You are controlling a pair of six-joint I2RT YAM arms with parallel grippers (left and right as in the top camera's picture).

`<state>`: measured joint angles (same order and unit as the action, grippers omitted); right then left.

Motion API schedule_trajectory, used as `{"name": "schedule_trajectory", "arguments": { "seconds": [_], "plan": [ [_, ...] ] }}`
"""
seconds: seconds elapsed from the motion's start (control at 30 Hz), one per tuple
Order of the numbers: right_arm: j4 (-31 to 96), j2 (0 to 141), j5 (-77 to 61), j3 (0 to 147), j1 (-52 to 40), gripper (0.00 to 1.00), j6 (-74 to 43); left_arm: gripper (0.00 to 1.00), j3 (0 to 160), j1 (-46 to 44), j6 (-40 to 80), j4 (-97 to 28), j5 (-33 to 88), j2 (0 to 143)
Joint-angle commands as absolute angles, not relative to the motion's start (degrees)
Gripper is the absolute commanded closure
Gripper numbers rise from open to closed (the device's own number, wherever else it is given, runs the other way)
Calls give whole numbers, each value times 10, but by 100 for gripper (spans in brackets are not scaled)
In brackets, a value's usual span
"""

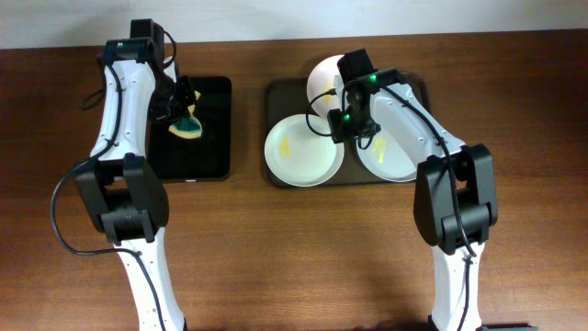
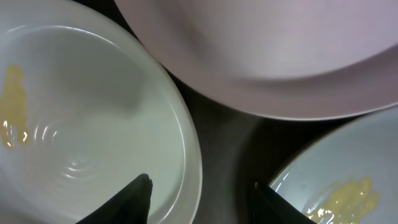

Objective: Clean dirty plates on tray and stack at the side
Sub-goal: 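Move the right gripper to the cream plate rim and grip it, then scrub the cream plate with the sponge in the left gripper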

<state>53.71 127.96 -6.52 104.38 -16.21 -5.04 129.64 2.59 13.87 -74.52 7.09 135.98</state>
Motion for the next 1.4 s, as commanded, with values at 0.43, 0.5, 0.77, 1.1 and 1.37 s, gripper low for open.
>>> {"name": "schedule_trajectory", "arguments": {
  "seconds": [0.43,0.5,0.77,1.1,1.37],
  "plan": [
    [500,1290,-71,992,-160,82,-45,100,1306,28,131,-744,77,1344],
    [499,1290,-71,992,-161,85,-45,100,1306,28,131,-744,77,1344],
    [487,1296,-71,988,-165,96,-49,100,1306,28,131,-745,77,1344],
    [487,1310,-84,986,-165,96,-49,100,1329,28,72,-745,134,1333],
    [489,1310,-84,986,-165,96,-49,100,1294,29,95,-717,96,1368]
  ]
}}
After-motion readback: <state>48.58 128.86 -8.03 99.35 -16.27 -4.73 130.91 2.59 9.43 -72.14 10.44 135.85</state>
